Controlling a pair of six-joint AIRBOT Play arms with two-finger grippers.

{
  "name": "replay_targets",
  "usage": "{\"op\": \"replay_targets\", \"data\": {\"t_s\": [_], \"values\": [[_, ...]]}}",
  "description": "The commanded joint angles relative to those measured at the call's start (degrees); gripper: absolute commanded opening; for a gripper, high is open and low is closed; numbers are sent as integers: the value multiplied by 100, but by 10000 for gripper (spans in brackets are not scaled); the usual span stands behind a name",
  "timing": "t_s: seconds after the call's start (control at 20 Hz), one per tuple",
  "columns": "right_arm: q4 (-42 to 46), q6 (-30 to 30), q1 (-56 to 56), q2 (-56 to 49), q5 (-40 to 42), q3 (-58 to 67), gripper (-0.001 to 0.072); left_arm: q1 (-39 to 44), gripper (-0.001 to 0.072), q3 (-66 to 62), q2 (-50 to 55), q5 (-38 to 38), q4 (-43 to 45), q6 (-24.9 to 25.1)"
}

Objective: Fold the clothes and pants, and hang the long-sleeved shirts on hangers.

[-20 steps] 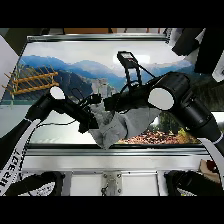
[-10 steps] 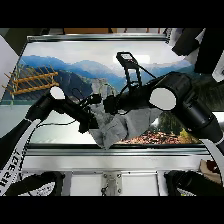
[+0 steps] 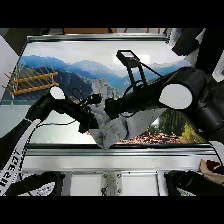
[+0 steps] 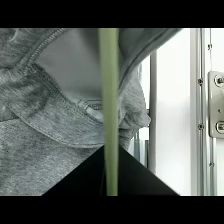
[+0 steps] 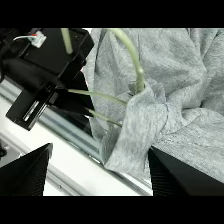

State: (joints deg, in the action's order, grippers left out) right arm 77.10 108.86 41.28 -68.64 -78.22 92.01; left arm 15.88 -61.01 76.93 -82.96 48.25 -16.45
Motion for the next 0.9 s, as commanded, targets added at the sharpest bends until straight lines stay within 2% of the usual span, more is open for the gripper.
{"op": "replay_targets", "data": {"t_s": [0.0,0.15,0.3,0.5,0.65,0.7,0.85], "values": [[-385,-337,-232,4,-581,302,657,-2,13,0,4,0,2,0],[-1056,-566,-686,-2,-874,341,657,-2,13,0,4,0,2,0],[-1241,-743,-809,-48,-872,341,656,-2,13,0,4,2,2,0],[-1338,-2037,-1150,7,-1032,343,656,-2,13,0,4,-2,4,0],[-2087,-3204,-2116,-17,-1368,334,657,-2,13,0,4,-2,7,2],[-2286,-3383,-2396,-26,-1366,332,656,-2,13,0,4,0,7,0],[-2332,-3390,-2944,-50,-1314,332,656,-4,13,0,4,-2,7,0]]}}
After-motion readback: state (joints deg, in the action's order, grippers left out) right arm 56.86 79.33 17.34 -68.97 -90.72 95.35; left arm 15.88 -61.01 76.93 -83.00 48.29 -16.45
